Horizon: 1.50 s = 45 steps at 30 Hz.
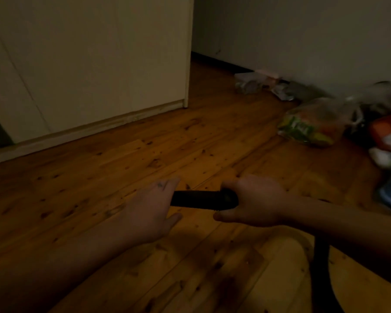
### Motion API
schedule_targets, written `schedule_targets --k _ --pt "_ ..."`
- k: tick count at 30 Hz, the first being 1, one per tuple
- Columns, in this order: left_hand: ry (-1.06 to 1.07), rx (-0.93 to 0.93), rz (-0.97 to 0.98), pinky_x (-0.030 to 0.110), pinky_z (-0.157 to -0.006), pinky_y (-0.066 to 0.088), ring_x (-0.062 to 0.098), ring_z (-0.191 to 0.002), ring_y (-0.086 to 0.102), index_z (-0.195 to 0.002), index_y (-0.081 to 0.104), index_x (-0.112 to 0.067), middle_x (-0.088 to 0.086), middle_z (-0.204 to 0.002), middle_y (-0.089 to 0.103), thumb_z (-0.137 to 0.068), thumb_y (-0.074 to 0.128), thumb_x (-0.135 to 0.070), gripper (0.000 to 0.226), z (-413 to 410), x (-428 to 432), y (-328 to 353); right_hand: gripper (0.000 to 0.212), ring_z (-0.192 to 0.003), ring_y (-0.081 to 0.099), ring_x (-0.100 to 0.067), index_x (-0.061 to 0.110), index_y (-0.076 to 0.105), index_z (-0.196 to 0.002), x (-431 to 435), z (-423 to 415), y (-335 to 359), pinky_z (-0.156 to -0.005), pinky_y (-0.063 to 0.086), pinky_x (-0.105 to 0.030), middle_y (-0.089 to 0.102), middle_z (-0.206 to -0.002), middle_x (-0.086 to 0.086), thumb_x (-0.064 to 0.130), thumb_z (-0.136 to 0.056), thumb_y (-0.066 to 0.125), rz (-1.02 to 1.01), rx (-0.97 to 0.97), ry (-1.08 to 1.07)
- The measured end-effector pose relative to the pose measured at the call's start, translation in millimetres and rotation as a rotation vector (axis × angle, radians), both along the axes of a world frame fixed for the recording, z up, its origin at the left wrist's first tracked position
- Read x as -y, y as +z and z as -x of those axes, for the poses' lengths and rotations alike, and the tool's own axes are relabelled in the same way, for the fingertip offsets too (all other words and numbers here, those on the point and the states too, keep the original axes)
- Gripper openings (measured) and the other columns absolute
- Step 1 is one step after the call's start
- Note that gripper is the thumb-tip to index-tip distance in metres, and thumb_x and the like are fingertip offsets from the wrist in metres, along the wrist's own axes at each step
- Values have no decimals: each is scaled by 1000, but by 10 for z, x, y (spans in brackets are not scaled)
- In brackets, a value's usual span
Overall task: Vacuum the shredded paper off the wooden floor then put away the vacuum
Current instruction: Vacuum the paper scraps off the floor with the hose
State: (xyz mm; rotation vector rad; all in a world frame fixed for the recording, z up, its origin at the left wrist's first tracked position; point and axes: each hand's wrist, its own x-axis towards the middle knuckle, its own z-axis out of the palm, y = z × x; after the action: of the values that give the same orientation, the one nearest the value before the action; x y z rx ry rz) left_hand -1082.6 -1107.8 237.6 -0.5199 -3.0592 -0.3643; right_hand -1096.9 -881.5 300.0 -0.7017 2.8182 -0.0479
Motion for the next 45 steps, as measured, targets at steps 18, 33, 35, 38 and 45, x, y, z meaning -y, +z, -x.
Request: schedule_targets --k 18,33,35,38,45 --pt "-107 -51 170 26 -69 44 10 -89 53 -128 47 -33 -11 -103 53 -87 57 -57 49 433 -990 619 52 -60 46 -9 22 50 -99 -688 176 4 -53 34 -29 49 -75 7 72 -85 49 169 -217 -116" --pt "-26 33 431 37 -99 32 16 -119 47 -127 40 -35 -7 -125 55 -97 47 -44 32 -375 -93 -270 49 -88 56 -22 21 47 -117 421 -98 -814 -66 42 -31 58 -103 -2 61 -89 55 -30 104 204" --pt "34 19 466 37 -99 30 17 -122 45 -128 40 -33 -6 -128 55 -97 45 -43 33 -510 100 -358 48 -84 51 -21 21 45 -120 620 -147 -846 -68 40 -31 59 -108 -3 58 -90 55 -97 85 284" --pt "117 36 497 38 -96 30 20 -122 43 -131 37 -31 -4 -131 54 -99 43 -41 33 -709 340 -475 48 -81 47 -19 21 44 -123 860 -247 -865 -67 38 -29 59 -110 -3 58 -92 51 -91 109 373" --pt "108 41 632 41 -71 46 25 -80 59 -101 58 -22 2 -87 70 -82 70 -32 25 -1251 889 -431 38 -72 48 -9 26 43 -106 1455 -520 -1117 -61 41 -25 53 -95 4 55 -88 61 102 411 423"
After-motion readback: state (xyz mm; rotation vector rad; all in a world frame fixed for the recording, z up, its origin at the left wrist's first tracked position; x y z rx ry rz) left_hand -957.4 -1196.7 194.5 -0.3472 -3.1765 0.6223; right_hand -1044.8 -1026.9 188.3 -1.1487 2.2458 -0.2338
